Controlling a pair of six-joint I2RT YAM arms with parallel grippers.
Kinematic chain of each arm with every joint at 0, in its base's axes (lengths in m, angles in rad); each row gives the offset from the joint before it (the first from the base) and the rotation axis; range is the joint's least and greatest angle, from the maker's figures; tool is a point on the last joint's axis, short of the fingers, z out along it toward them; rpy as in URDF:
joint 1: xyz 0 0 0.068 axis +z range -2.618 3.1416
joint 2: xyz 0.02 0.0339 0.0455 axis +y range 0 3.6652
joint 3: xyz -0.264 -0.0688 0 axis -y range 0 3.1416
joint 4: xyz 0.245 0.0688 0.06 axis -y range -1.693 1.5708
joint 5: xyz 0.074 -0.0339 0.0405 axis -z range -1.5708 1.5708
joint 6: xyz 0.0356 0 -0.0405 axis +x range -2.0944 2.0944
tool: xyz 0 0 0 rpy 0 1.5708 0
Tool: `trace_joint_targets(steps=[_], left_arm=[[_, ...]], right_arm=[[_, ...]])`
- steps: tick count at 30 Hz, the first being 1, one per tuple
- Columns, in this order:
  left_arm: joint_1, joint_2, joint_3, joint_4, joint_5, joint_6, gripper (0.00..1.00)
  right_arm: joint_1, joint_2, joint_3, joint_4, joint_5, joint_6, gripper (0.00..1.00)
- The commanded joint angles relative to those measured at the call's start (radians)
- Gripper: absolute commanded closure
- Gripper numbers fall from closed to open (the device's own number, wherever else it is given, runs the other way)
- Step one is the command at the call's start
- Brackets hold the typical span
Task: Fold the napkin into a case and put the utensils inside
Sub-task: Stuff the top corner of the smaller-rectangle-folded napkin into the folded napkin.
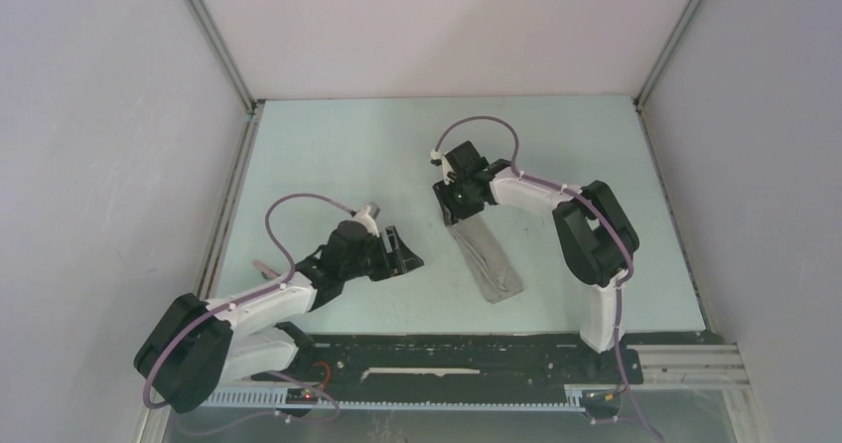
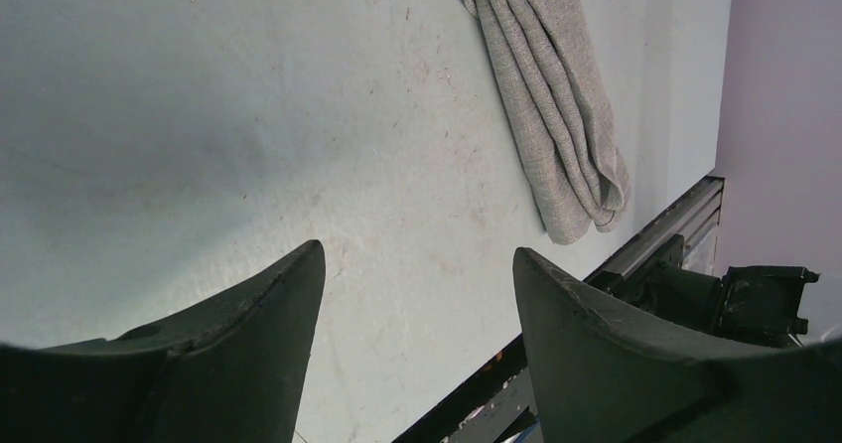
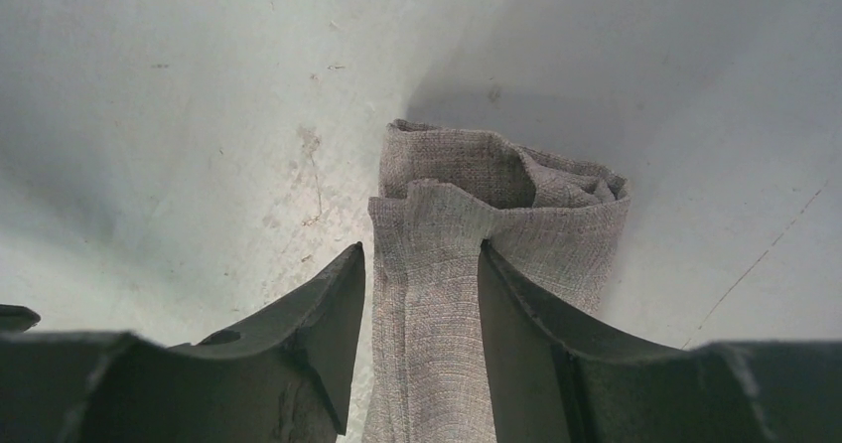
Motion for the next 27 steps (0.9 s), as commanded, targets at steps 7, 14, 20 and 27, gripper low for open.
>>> trace_joint_targets(steps=[7,14,20,27], left_arm=[[0.005,0.001,0.065,-0.004,-0.014,0.036,0.26],[0.007,0.0,0.072,-0.016,-0.023,0.043,0.26],[0.007,0.075,0.148,-0.029,-0.014,0.097,0.26],[-0.011,0.286,0.334,-0.013,-0.027,0.186,0.36]], right_arm=[[0.05,0.045,0.061,-0.026,0.089,-0.044,0.46],[0.057,0.022,0.063,-0.026,0.086,-0.031,0.67],[0.037,-0.038,0.037,-0.017,0.027,0.022,0.83],[-0.024,-0.114,-0.02,0.011,-0.101,0.196,1.0]])
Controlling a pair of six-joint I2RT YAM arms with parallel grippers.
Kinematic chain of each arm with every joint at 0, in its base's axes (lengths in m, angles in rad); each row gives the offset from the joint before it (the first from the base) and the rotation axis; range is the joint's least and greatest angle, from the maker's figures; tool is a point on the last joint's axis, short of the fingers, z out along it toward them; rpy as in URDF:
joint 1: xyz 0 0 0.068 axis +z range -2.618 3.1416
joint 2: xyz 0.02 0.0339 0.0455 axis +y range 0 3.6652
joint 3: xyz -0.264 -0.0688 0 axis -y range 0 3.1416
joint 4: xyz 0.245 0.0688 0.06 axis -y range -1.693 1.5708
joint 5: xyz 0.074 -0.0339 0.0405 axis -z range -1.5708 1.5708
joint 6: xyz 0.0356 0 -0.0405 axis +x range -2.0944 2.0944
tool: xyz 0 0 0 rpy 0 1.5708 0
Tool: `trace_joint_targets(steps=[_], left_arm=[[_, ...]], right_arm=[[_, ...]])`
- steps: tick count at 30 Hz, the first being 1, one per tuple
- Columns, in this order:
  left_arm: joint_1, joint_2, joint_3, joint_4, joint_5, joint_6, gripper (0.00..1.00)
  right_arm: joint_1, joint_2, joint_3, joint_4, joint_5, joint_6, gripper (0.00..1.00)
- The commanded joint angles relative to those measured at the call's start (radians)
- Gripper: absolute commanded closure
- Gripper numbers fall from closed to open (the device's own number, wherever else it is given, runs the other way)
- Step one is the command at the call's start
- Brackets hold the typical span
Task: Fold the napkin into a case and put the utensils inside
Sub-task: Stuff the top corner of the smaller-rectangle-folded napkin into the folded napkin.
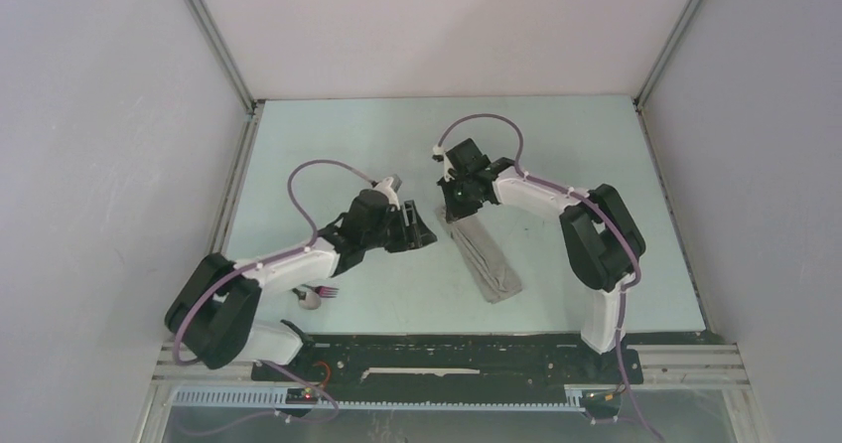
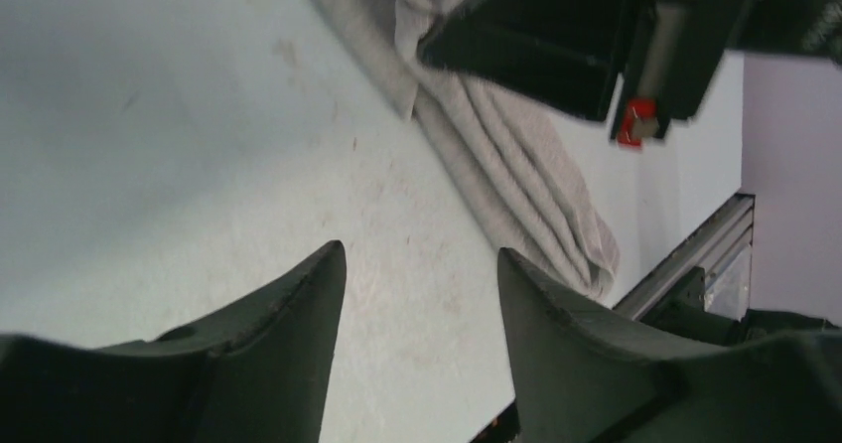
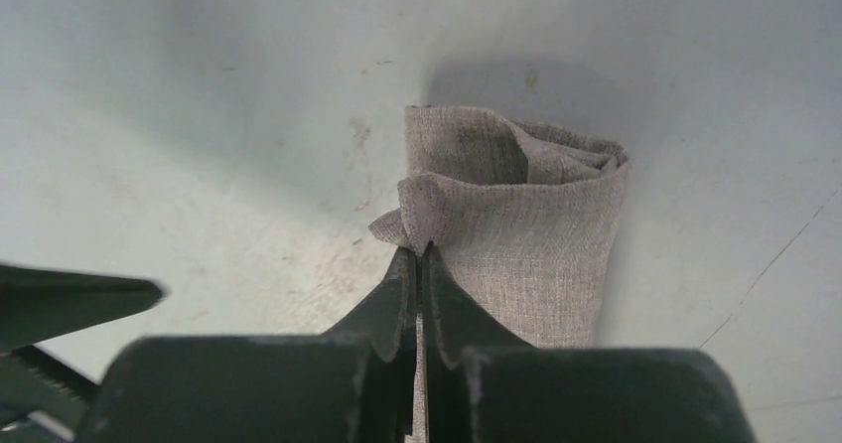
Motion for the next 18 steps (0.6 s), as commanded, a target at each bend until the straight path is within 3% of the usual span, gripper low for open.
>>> trace_joint_targets(steps=[1,9,18], left_arm=[[-0.018,0.123,0.139,0.029,-0.037,0.105,0.41],[-0.109,0.339,0.348,-0.049,-0.188,0.205,0.57],[-0.164,0.478,0.48,-0.122,-0.294,0.246,0.59]], right_arm=[[-0.045,-0.102,-0.047,0.045,-0.108,0.171,1.0],[-0.132,-0.164,-0.171,0.144,-0.178,0.421,1.0],[-0.171,-0.185,-0.246,0.241,-0.234,0.548,1.0]])
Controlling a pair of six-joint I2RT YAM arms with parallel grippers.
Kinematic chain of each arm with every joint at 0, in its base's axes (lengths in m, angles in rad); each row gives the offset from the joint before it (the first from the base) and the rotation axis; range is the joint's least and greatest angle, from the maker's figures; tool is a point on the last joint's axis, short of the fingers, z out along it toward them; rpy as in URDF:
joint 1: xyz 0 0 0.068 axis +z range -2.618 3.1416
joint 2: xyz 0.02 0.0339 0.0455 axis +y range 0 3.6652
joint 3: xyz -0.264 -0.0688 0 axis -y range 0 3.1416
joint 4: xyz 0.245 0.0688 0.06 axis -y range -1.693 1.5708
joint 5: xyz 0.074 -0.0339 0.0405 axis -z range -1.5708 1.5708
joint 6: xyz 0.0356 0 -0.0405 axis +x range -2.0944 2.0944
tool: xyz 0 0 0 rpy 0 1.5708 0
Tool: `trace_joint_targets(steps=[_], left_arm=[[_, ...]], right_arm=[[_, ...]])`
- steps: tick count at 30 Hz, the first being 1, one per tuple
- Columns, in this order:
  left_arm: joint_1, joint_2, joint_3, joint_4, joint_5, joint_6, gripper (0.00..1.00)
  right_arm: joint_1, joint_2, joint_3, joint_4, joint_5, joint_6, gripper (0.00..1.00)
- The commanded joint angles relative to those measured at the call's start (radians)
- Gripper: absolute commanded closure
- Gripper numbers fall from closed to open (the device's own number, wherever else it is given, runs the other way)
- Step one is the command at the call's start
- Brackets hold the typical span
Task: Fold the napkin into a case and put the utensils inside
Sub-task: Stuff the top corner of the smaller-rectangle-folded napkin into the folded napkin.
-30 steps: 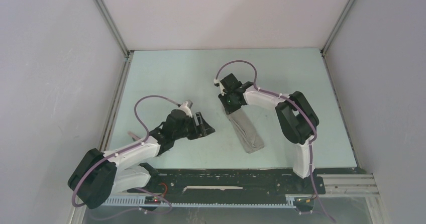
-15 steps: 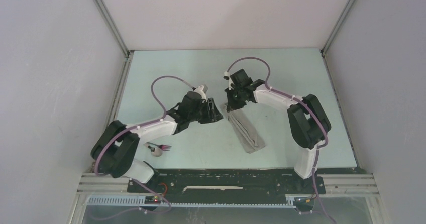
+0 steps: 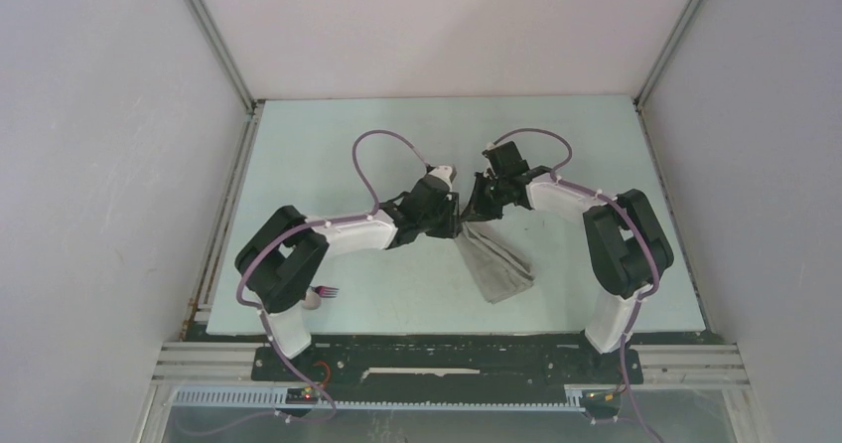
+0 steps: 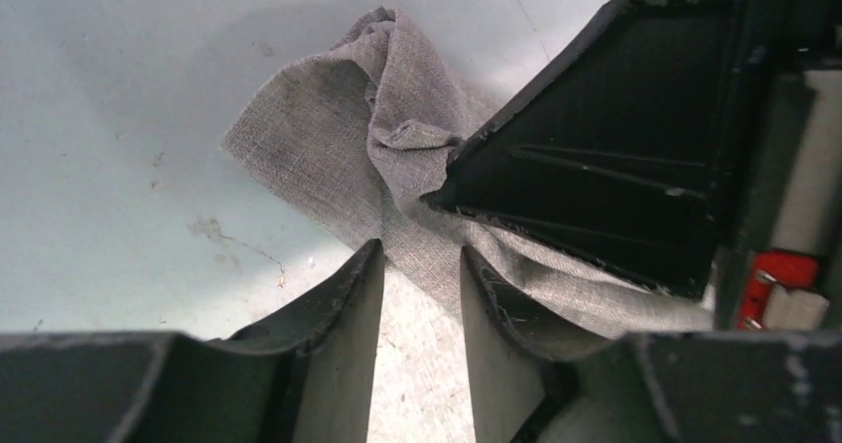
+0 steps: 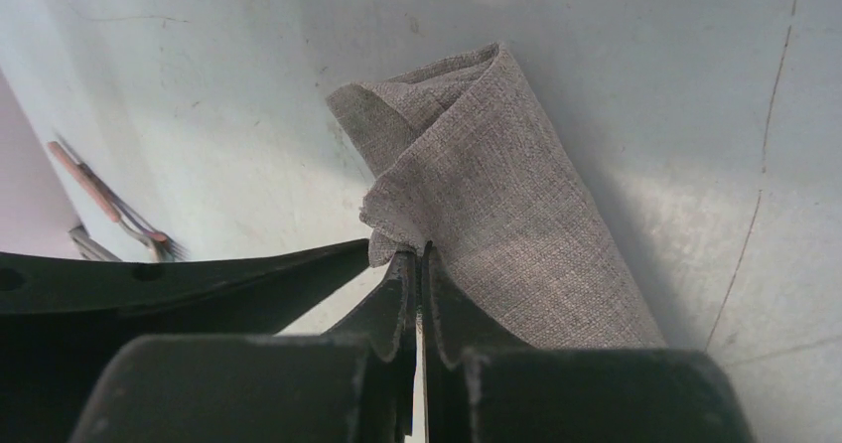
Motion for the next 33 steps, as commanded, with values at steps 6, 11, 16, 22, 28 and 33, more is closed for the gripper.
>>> trace_joint_targets(steps=[6,11,16,22,28,33], left_arm=[[-0.015,0.086,0.1,-0.074,-0.131,0.093,0.62],[-0.02,0.113,0.126,-0.094,-0.168,0.116,0.63],[-0.026,0.126,0.148,-0.097,-0.184,0.128,0.62],[-0.031,0.148,0.176,-0.095,-0.192,0.128,0.58],[-0.031,0.148,0.183,-0.102,-0.208,0.136,0.87],[-0.024,0.111,0.158,-0.073,-0.147,0.147,0.91]], right_arm=[[-0.01,-0.061,-0.019,0.086,-0.042,0.107,1.0],[-0.013,-0.063,-0.025,0.088,-0.041,0.115,1.0],[-0.014,-0.067,-0.033,0.091,-0.038,0.121,1.0],[-0.013,-0.07,-0.047,0.105,-0.037,0.153,1.0],[-0.016,-0.08,-0.098,0.151,-0.028,0.236,1.0],[-0.017,-0.089,-0.238,0.401,-0.076,0.393,1.0]])
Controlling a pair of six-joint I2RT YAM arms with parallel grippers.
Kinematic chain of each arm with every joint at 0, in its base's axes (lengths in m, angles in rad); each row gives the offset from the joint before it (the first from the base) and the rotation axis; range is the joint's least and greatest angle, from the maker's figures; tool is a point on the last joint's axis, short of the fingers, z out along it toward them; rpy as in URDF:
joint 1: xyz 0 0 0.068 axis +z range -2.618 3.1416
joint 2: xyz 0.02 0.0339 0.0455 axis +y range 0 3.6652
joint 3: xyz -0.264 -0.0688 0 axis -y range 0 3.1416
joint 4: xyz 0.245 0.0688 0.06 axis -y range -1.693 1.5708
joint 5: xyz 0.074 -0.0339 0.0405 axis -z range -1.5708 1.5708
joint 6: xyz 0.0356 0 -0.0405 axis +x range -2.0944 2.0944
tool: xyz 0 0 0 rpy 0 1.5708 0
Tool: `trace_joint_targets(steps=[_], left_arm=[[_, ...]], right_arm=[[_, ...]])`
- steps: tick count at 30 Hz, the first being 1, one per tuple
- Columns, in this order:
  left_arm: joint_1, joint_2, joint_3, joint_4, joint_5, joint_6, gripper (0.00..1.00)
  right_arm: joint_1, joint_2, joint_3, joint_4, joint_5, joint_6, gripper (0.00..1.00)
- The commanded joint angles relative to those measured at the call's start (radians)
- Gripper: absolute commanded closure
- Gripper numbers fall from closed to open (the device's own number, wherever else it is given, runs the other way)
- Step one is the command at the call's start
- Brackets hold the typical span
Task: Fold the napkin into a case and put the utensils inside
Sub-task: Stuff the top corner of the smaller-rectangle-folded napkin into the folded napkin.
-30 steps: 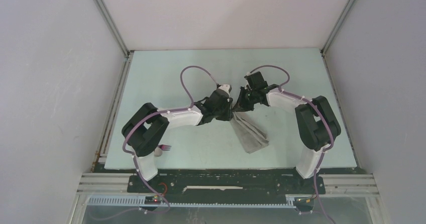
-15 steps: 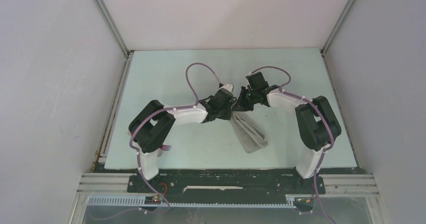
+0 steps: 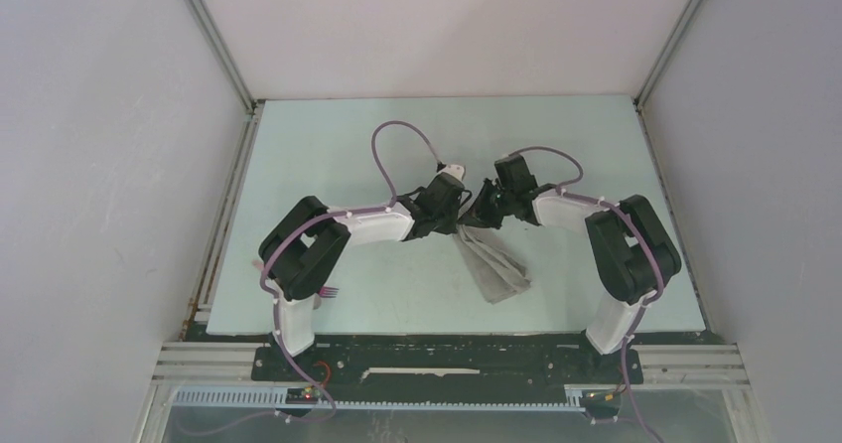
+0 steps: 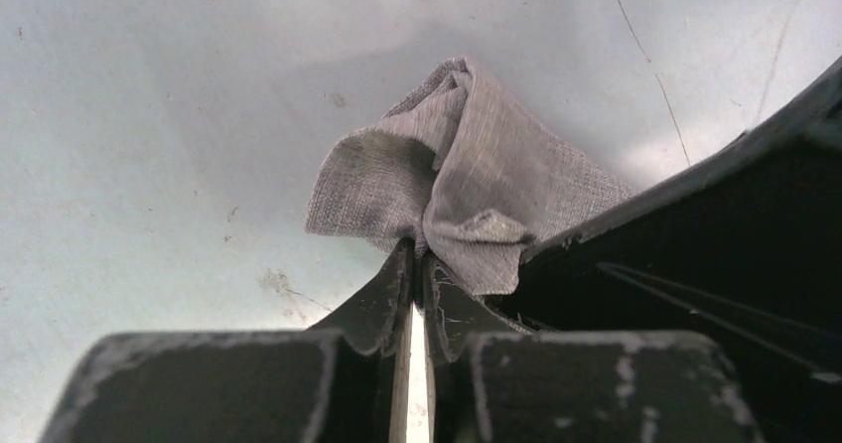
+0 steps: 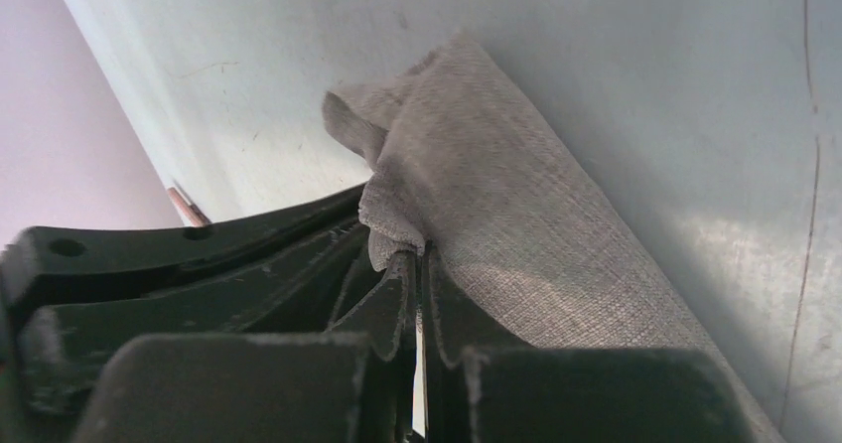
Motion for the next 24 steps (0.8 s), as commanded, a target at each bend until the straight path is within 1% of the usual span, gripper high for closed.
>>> trace_joint_targets(steps=[1,4,7,11,14,15,17,20,24], left_arm=[[0.008,-0.049,-0.007,0.055,0.047,0.027,0.92],[0.025,-0.068,-0.036,0.09,0.119,0.029,0.96],[0.044,-0.09,-0.073,0.142,0.169,0.03,1.0],[0.065,-0.109,-0.115,0.196,0.262,0.016,1.0],[0.072,-0.129,-0.151,0.227,0.266,0.013,1.0],[0.08,-0.134,-0.164,0.237,0.281,0.014,1.0],[0.101,-0.149,-0.201,0.273,0.326,0.03,1.0],[0.115,-0.176,-0.249,0.347,0.388,0.052,1.0],[0.122,-0.17,-0.262,0.363,0.395,0.064,1.0]], right_arm=[[0.0,-0.044,-0.128,0.264,-0.047,0.184,1.0],[-0.001,-0.035,-0.196,0.388,-0.041,0.244,1.0],[0.004,-0.025,-0.249,0.468,-0.008,0.257,1.0],[0.019,-0.004,-0.261,0.523,0.04,0.245,1.0],[0.042,0.0,-0.263,0.534,0.113,0.225,1.0],[0.046,0.003,-0.272,0.561,0.123,0.228,1.0],[0.052,0.013,-0.281,0.615,0.125,0.218,1.0],[0.064,0.048,-0.272,0.626,0.128,0.181,1.0],[0.09,0.085,-0.273,0.661,0.152,0.146,1.0]])
